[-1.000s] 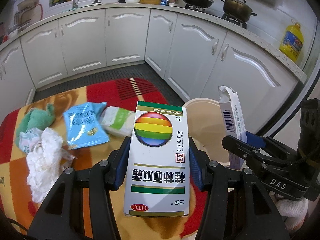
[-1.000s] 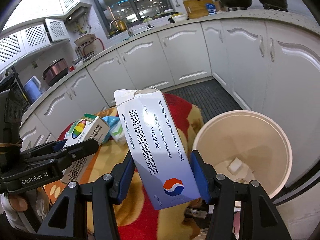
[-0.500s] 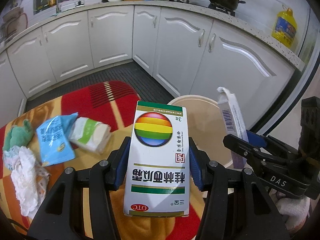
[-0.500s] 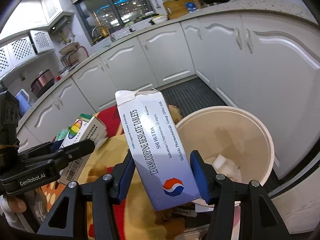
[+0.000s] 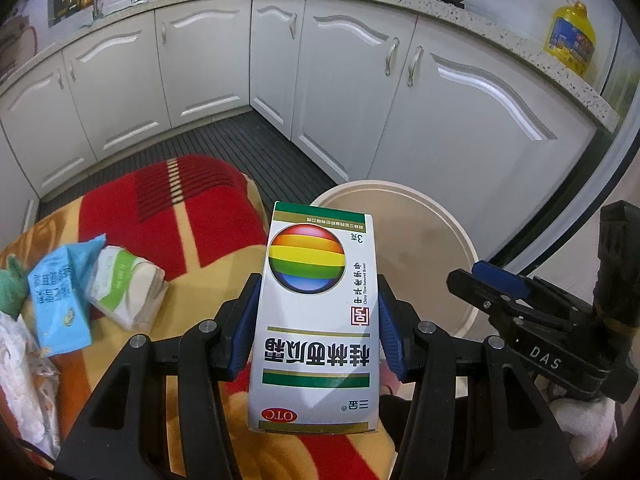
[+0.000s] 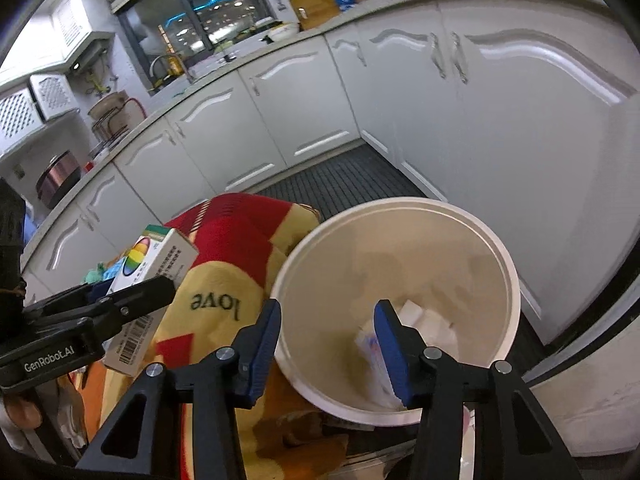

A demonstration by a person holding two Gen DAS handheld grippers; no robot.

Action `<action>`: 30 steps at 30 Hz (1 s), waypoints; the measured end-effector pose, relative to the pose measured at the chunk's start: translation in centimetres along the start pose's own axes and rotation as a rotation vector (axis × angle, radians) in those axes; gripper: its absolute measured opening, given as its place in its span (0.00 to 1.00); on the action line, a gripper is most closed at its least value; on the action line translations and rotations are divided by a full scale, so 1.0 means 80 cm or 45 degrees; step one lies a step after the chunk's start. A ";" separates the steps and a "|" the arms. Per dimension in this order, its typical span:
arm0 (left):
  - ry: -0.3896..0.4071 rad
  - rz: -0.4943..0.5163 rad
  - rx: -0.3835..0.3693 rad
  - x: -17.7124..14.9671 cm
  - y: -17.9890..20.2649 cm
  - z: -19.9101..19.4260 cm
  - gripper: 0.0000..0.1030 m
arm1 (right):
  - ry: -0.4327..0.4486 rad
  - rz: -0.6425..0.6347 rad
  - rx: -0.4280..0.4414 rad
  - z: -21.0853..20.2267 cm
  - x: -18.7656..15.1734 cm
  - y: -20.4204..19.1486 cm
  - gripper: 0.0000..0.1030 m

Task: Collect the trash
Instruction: 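Open both tools to drop the medicine boxes into the bin, then move both tools back over the table toward the tissues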

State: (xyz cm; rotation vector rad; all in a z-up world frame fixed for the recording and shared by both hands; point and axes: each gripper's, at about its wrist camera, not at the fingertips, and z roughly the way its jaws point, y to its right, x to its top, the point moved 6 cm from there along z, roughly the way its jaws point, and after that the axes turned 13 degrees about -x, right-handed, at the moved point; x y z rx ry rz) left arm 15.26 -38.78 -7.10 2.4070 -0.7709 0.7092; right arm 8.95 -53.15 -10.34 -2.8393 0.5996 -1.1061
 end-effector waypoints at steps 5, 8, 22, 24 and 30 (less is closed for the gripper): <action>-0.031 -0.011 -0.020 0.000 0.000 0.017 0.50 | -0.011 0.032 -0.006 0.002 -0.004 0.017 0.46; -0.047 -0.017 -0.038 0.000 0.003 0.029 0.50 | -0.026 0.059 0.000 0.006 -0.005 0.024 0.46; -0.139 -0.055 -0.075 0.002 0.007 0.093 0.58 | -0.075 0.101 -0.052 0.022 -0.019 0.055 0.51; -0.141 -0.061 -0.076 0.001 0.005 0.096 0.64 | -0.081 0.109 -0.056 0.023 -0.020 0.058 0.51; -0.137 -0.065 -0.082 -0.002 0.004 0.095 0.65 | -0.092 0.126 -0.057 0.027 -0.021 0.061 0.52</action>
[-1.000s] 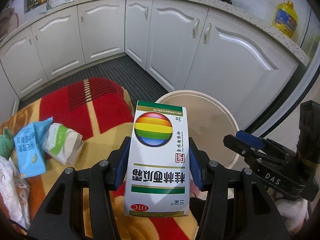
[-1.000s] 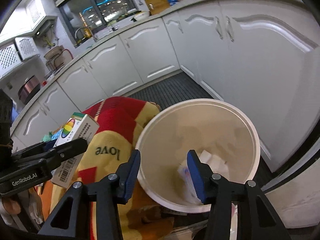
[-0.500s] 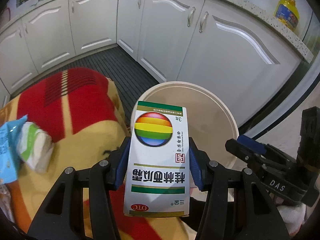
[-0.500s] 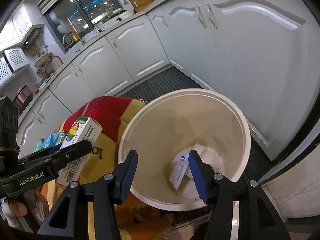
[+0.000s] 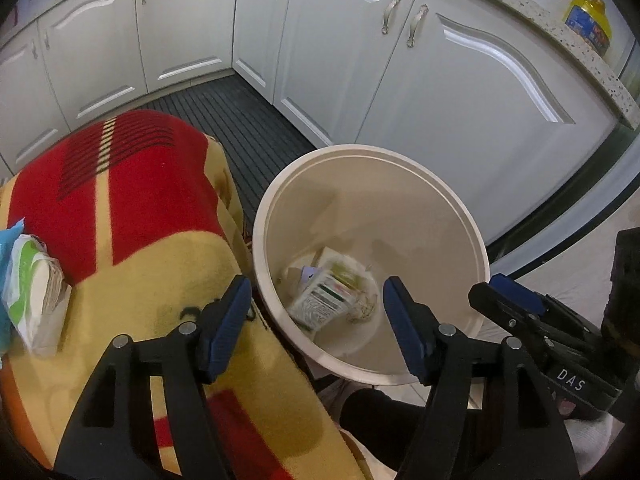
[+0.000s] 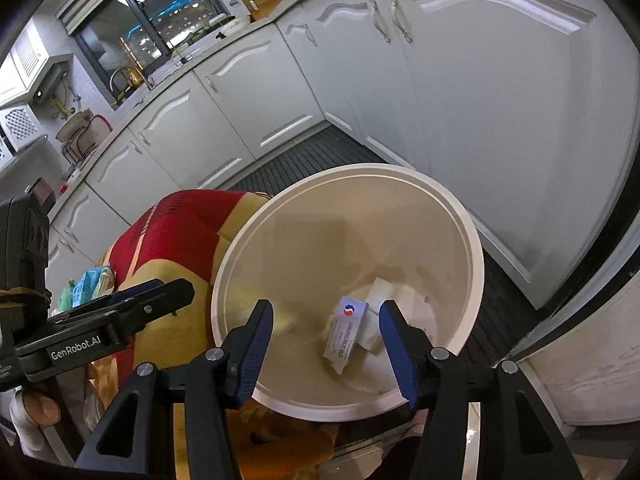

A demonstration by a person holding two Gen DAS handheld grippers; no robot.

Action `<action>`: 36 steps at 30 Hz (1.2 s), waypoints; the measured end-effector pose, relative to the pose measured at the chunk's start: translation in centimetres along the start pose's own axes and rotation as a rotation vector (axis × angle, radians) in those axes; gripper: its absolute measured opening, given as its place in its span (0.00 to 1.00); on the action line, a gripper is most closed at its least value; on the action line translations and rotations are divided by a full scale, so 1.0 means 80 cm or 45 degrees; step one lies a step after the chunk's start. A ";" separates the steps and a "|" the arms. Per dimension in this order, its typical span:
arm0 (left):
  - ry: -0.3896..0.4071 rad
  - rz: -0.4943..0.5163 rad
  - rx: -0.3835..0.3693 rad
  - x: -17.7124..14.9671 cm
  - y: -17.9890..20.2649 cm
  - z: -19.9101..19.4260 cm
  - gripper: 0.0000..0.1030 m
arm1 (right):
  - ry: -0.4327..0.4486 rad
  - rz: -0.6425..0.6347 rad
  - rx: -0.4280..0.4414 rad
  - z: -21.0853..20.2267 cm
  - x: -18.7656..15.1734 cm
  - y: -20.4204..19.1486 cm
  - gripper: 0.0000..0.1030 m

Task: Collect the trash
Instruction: 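Move both tools back over the table toward the tissues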

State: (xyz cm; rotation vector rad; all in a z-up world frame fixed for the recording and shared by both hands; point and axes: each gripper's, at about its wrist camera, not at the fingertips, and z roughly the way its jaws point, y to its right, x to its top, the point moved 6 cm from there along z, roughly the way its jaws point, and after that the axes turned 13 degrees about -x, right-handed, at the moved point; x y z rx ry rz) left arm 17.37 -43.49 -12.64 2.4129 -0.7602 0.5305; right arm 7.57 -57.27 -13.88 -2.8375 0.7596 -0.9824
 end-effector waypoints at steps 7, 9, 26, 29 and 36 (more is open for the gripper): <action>0.017 0.029 0.008 -0.003 0.005 -0.010 0.65 | -0.006 -0.021 0.008 0.003 0.001 -0.008 0.52; 0.025 0.036 0.011 -0.004 0.007 -0.013 0.65 | -0.006 -0.030 0.007 0.003 0.000 -0.011 0.52; 0.144 -0.002 0.040 -0.025 -0.016 -0.103 0.65 | 0.026 -0.114 0.039 -0.021 -0.004 -0.064 0.52; 0.157 -0.027 0.065 -0.038 -0.032 -0.127 0.65 | 0.021 -0.148 0.064 -0.025 -0.008 -0.086 0.53; 0.221 -0.101 0.126 -0.069 -0.078 -0.191 0.66 | 0.022 -0.233 0.140 -0.036 -0.019 -0.147 0.60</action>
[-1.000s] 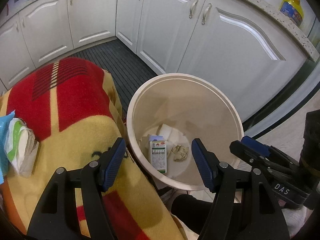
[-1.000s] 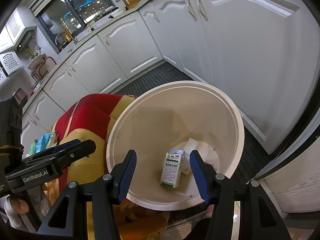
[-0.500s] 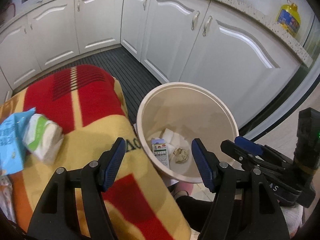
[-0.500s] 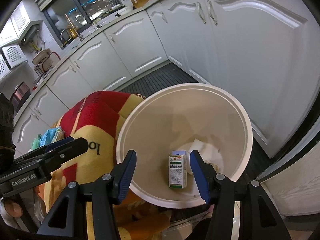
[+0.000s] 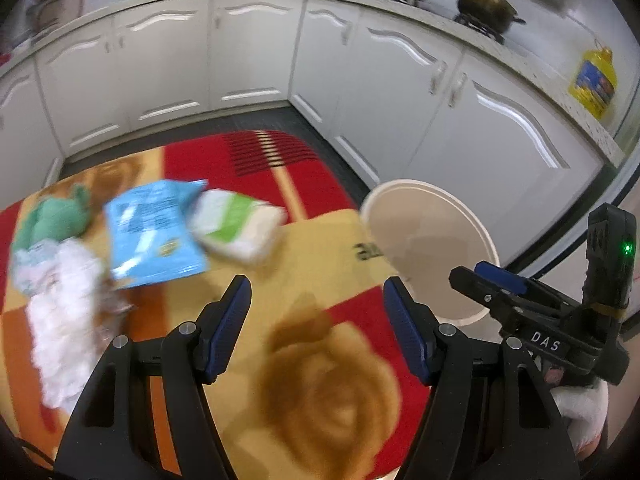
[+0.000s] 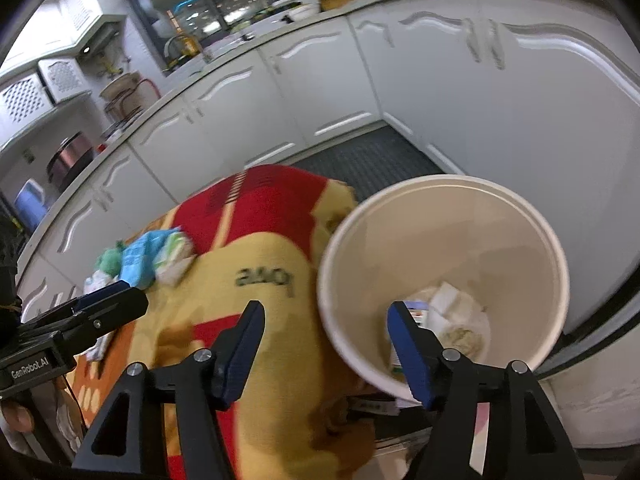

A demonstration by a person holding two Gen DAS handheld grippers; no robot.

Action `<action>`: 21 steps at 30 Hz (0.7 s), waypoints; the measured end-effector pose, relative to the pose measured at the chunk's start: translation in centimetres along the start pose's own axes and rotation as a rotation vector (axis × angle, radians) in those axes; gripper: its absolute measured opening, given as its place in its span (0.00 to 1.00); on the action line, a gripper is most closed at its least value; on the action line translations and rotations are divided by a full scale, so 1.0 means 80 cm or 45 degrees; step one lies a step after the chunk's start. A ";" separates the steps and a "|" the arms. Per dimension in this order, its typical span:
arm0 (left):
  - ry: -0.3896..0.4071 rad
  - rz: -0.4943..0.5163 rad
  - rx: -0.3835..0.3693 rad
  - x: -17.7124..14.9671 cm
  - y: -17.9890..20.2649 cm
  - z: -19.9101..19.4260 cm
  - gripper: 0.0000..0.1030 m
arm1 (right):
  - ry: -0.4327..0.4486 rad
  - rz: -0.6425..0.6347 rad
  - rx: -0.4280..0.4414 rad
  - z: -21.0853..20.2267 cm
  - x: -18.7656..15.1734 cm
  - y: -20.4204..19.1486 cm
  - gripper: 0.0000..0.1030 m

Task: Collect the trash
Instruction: 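Move both tools back over the table toward the tissues, then grasp the crumpled white tissue with the left tool while the right tool grasps the white-green tissue pack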

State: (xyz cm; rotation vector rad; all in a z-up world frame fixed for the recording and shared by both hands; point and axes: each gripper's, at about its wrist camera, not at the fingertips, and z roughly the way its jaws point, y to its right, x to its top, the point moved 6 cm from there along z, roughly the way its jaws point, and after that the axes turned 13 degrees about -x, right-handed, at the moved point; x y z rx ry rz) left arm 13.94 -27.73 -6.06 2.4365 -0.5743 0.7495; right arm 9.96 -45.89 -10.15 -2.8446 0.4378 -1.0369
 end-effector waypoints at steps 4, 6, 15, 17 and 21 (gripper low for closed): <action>0.038 -0.033 0.038 -0.009 -0.031 -0.039 0.66 | 0.001 -0.065 0.032 -0.001 -0.001 -0.036 0.60; 0.059 -0.044 0.057 -0.013 -0.047 -0.058 0.66 | 0.002 -0.098 0.049 -0.002 -0.002 -0.055 0.60; 0.088 -0.131 0.099 -0.043 -0.129 -0.126 0.70 | -0.005 -0.214 0.112 0.008 -0.005 -0.126 0.61; 0.075 -0.141 0.075 -0.051 -0.140 -0.131 0.70 | -0.011 -0.238 0.119 0.012 -0.007 -0.137 0.62; 0.057 -0.169 0.120 -0.062 -0.171 -0.136 0.70 | -0.030 -0.278 0.136 0.022 -0.008 -0.161 0.66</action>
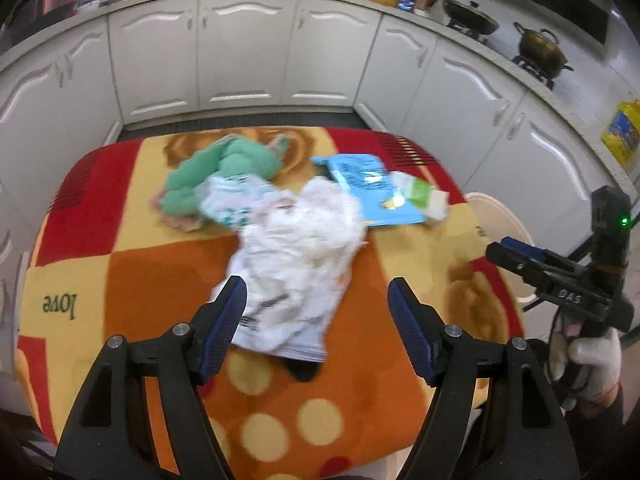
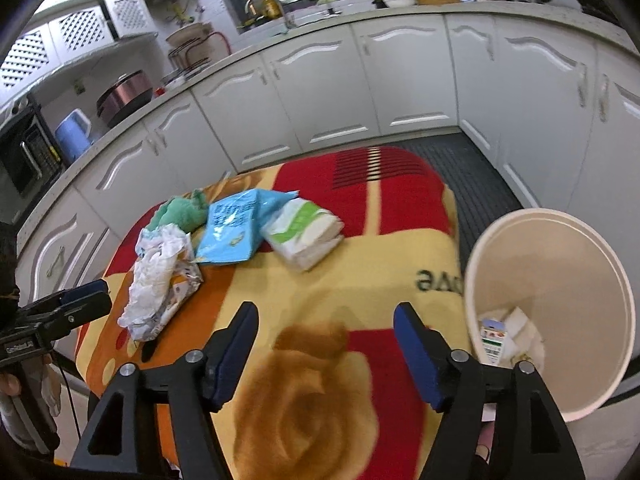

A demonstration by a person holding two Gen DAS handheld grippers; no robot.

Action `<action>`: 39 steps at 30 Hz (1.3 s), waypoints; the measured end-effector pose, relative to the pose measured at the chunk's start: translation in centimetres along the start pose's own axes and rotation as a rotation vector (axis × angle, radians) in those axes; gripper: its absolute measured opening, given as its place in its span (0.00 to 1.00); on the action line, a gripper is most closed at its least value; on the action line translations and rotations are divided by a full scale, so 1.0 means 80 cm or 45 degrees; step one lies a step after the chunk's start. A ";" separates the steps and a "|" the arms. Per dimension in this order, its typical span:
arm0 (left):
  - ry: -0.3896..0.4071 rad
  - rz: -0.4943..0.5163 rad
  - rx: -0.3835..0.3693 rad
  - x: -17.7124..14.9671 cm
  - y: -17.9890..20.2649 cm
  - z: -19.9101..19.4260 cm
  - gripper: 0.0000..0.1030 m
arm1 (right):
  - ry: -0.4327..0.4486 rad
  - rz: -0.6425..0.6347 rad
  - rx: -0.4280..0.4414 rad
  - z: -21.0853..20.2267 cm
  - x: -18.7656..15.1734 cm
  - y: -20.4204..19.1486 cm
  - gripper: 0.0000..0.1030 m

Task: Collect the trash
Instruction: 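Grasp the crumpled white tissue with the left tool while the right tool grasps the white-green tissue pack, then carry the tissue and tissue pack over the cream bin with both tools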

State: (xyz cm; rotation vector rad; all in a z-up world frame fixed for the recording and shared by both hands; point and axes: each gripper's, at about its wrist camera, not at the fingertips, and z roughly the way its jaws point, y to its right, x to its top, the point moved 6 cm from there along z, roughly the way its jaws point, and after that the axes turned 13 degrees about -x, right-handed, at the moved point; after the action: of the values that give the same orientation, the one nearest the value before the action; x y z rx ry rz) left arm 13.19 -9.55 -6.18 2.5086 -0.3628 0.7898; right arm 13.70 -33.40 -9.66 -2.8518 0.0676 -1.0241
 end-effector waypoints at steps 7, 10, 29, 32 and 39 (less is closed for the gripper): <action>-0.010 -0.003 0.017 0.013 -0.017 0.021 0.70 | 0.005 -0.072 0.004 0.019 0.018 -0.024 0.66; -0.028 0.020 0.020 0.020 -0.015 0.037 0.70 | 0.016 -0.127 -0.003 0.033 0.033 -0.031 0.70; -0.079 0.042 0.008 0.027 -0.022 0.072 0.33 | -0.093 -0.359 0.031 0.125 0.066 -0.049 0.67; -0.062 0.034 0.011 0.026 -0.023 0.065 0.24 | -0.083 -0.367 0.022 0.122 0.061 -0.054 0.48; 0.026 0.006 -0.037 0.027 -0.016 0.023 0.22 | 0.011 -0.293 0.080 0.065 0.052 -0.045 0.30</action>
State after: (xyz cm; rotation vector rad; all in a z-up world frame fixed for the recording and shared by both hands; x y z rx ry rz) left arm 16.23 -9.64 -6.66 2.4717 -0.3709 0.8057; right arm 20.22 -29.66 -10.57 -2.8466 -0.2936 -1.0572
